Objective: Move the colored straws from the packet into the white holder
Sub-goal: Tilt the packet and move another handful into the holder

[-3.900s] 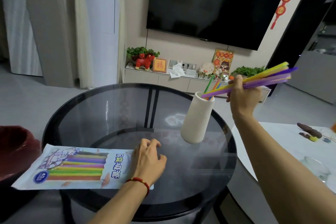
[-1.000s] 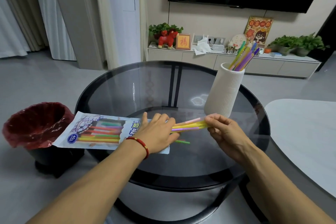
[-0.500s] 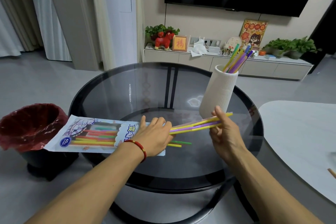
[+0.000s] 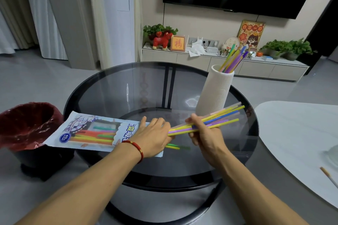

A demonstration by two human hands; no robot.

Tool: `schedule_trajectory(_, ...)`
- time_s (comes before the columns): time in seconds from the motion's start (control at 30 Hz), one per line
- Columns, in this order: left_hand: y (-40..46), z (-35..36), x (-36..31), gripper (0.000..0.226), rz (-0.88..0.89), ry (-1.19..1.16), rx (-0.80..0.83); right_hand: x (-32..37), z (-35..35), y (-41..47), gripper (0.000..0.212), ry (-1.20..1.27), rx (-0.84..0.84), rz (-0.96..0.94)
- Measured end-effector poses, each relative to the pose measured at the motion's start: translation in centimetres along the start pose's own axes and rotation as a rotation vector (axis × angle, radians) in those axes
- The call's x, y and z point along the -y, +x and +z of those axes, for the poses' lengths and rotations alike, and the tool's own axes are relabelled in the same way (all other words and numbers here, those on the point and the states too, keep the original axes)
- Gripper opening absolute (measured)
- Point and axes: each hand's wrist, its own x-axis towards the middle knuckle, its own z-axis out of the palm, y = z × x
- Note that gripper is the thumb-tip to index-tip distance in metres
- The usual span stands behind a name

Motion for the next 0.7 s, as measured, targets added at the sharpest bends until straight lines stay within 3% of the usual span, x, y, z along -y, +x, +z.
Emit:
schedule_trajectory(0.1,0.0,0.0,0.4,0.024,-0.021,-0.021,-0.044,1.1,-1.1,0.2,0.029,-0.055,-0.103,-0.105)
schedule_trajectory(0.27,-0.2,0.6,1.6,0.028,-0.035,0.033,0.021,4.7,-5.3,0.0,0.031,-0.195,-0.160,-0.204)
schedule_trajectory(0.5,-0.2,1.0,1.5,0.027,-0.024,0.051,0.022,15.4,-8.7,-1.0,0.028,-0.405,-0.187,-0.470)
schedule_trajectory(0.6,-0.2,1.2,1.2,0.031,-0.016,0.035,0.013,19.0,-7.6,-0.3,0.027,-0.611,-0.159,-0.563)
schedule_trajectory(0.7,-0.3,1.1,0.8,0.043,0.016,0.033,0.029,17.5,-4.9,2.0,0.026,-0.877,-0.149,-0.507)
